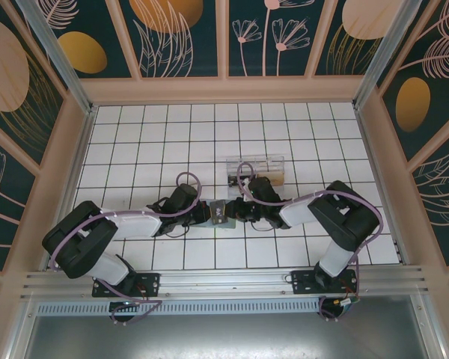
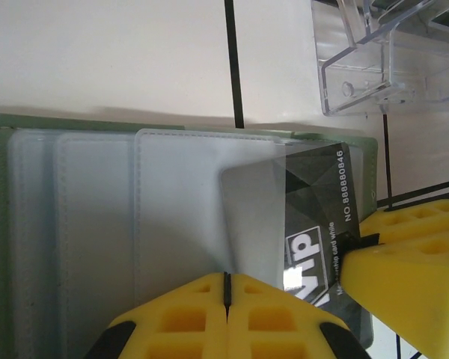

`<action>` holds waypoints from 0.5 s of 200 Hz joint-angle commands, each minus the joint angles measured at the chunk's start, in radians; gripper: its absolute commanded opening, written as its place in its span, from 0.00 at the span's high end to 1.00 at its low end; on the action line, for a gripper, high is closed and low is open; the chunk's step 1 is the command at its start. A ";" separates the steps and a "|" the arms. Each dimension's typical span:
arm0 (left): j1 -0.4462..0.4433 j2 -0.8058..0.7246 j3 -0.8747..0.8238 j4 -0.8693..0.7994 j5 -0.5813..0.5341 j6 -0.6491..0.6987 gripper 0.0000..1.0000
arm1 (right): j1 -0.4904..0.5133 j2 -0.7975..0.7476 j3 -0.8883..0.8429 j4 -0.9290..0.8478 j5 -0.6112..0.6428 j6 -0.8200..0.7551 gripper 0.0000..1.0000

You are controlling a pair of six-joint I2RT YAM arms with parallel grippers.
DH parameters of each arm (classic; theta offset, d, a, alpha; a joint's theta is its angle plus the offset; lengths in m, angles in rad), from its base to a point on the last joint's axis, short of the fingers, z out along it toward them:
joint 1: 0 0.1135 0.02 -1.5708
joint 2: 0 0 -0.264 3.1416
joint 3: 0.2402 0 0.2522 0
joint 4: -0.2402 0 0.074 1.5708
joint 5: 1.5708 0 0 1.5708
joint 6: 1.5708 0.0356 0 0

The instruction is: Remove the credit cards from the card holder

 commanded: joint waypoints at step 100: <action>-0.008 -0.019 -0.008 -0.089 -0.064 -0.007 0.95 | -0.062 -0.141 -0.147 0.027 0.017 0.005 1.00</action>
